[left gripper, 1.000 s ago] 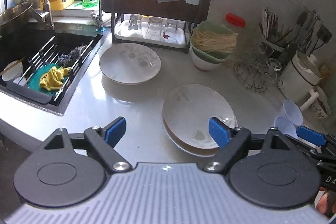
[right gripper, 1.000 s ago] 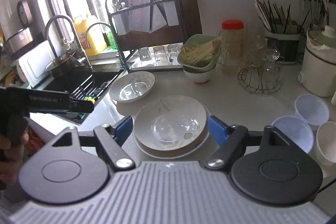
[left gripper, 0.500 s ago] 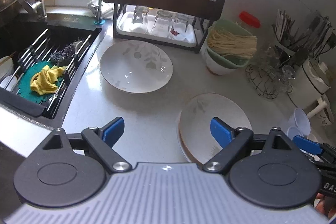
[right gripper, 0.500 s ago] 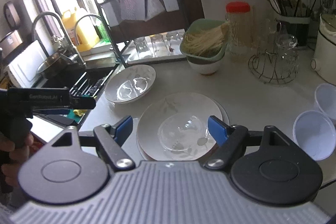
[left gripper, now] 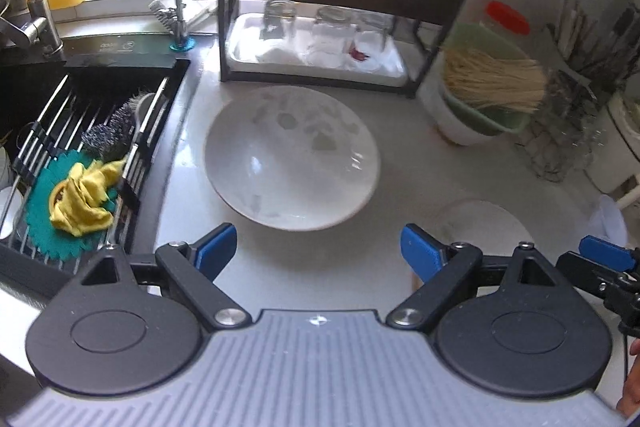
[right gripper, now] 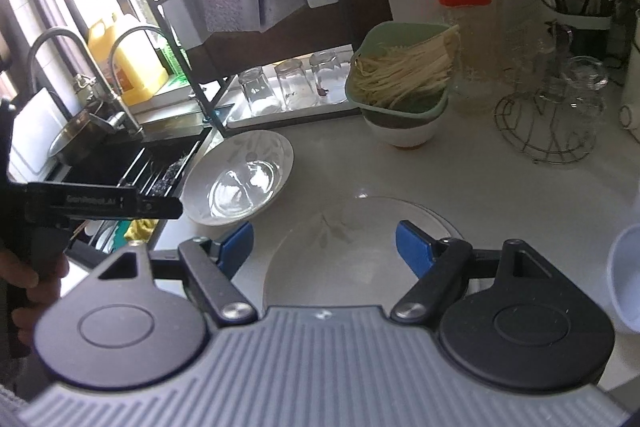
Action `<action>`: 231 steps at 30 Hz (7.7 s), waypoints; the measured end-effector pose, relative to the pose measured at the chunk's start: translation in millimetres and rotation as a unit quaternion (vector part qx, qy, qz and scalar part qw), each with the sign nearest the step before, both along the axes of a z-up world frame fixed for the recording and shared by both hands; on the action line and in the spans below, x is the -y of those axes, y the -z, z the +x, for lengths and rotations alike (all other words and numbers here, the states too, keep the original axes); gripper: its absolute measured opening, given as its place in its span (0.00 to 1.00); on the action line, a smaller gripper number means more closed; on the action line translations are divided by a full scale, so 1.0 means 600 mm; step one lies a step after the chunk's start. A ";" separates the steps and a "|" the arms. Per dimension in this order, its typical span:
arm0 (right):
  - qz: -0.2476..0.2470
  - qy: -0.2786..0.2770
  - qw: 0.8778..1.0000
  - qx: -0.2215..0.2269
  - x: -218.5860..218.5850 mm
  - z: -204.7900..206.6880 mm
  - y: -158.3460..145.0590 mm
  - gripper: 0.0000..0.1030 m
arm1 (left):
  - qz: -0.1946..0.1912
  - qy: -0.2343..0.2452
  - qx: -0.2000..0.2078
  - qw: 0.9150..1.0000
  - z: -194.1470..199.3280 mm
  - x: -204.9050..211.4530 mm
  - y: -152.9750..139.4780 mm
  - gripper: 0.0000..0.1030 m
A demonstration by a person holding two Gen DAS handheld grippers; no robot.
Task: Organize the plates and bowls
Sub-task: 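Move the left gripper to the leaf-pattern plate beside the dish rack, then close the left gripper on that leaf-pattern plate's rim, then lift the plate with the left gripper toward the plate stack, then lower the leaf-pattern plate onto the plate stack and open the grippers, then move both grippers from the plate stack toward the pale blue bowls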
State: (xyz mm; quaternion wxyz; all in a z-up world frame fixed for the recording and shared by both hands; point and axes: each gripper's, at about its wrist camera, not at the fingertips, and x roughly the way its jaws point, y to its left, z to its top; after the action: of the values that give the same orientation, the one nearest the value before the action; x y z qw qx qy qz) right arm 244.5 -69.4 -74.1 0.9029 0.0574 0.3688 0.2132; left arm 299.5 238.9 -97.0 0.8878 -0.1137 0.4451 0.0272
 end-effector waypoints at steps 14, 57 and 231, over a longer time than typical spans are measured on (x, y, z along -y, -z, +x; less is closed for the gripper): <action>0.006 -0.015 0.999 -0.039 -0.120 0.113 0.034 0.77 | -0.020 0.001 -0.015 1.000 0.100 -0.101 0.048 0.89; 0.013 0.069 0.978 -0.195 -0.241 0.301 0.167 0.24 | -0.059 0.099 -0.124 0.986 0.308 -0.200 0.181 0.36; 0.014 0.062 0.996 0.069 0.273 -0.153 -0.082 0.23 | -0.028 0.102 0.057 0.993 -0.141 0.387 -0.124 0.39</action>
State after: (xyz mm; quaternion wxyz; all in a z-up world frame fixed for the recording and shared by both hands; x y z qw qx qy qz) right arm 152.7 -233.5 -25.1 0.9367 0.0780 0.2983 0.1659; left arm 214.8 6.8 -22.8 0.9065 -0.0936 0.4034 -0.0821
